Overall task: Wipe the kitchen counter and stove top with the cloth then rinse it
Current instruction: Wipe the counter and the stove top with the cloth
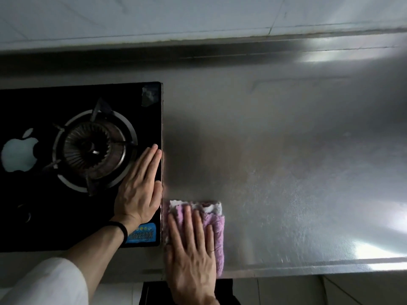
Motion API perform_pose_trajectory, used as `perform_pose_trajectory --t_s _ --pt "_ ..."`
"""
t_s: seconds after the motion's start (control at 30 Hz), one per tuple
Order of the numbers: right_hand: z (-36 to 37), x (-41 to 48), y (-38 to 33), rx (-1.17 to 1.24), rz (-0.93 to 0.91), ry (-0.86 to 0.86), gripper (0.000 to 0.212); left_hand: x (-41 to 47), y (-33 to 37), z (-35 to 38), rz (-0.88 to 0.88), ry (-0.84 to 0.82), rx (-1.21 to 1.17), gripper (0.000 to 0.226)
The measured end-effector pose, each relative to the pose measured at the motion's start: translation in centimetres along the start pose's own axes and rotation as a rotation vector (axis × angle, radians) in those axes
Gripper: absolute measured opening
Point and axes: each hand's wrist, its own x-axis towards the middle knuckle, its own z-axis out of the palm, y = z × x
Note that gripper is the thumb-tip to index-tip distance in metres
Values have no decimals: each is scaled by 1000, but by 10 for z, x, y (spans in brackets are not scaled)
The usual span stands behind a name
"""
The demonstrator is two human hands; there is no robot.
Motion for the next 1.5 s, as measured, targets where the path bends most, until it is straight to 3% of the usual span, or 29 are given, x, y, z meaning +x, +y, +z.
perform_pose_trajectory --t_s 0.3,0.5,0.8,0.97,1.13,1.37,1.5 --pt "-29 36 63 -64 -269 -64 73 2 2 -3 -16 -18 -17 73" --pt "-54 158 51 13 -212 -33 61 4 2 -3 -38 -30 -19 72" --pt "-87 338 53 -24 -241 17 61 4 2 -2 -35 -36 0 72" --pt "-96 391 55 -54 -221 45 61 6 4 -6 -44 -43 8 73" --pt "-83 335 44 16 -128 102 59 6 3 -7 -43 -66 11 73" --pt "-27 77 48 -10 -81 14 72 7 1 -8 -46 -99 19 77" --pt "-38 62 66 -44 -122 -74 70 6 3 -8 -50 -114 24 79"
